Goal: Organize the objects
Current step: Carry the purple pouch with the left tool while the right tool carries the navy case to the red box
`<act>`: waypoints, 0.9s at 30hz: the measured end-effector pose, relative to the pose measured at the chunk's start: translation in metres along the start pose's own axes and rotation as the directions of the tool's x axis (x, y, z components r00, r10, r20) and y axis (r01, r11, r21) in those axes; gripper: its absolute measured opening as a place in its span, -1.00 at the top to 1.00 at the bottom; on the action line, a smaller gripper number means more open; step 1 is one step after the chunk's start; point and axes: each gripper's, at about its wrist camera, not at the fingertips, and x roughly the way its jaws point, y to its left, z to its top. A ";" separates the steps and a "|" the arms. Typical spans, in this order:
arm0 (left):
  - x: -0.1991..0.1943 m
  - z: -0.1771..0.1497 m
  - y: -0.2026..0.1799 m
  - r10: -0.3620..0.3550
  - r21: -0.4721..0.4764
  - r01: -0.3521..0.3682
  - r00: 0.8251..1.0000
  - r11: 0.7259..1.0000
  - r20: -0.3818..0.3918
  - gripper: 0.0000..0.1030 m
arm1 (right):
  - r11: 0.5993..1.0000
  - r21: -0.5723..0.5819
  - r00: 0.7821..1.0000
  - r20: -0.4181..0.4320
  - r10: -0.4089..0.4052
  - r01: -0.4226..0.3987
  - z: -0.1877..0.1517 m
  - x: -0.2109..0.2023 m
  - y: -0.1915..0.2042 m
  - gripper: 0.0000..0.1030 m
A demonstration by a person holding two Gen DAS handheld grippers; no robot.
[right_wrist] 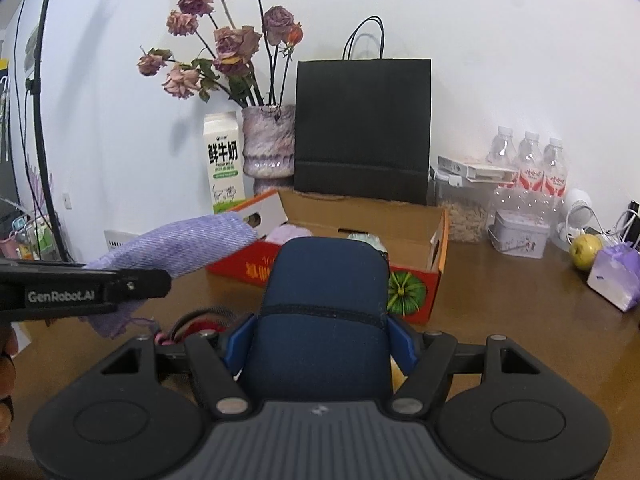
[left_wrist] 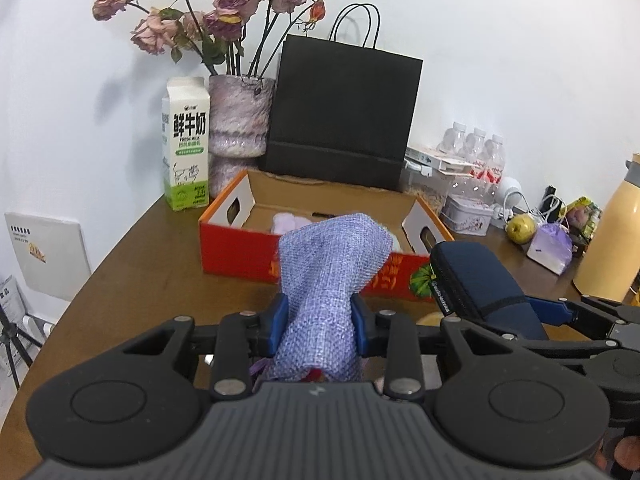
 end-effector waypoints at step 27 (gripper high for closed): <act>0.113 0.071 0.009 0.028 -0.032 -0.026 0.999 0.999 0.035 0.36 | 0.998 0.049 0.998 0.058 0.036 -0.038 0.068 0.120 -0.030 -0.32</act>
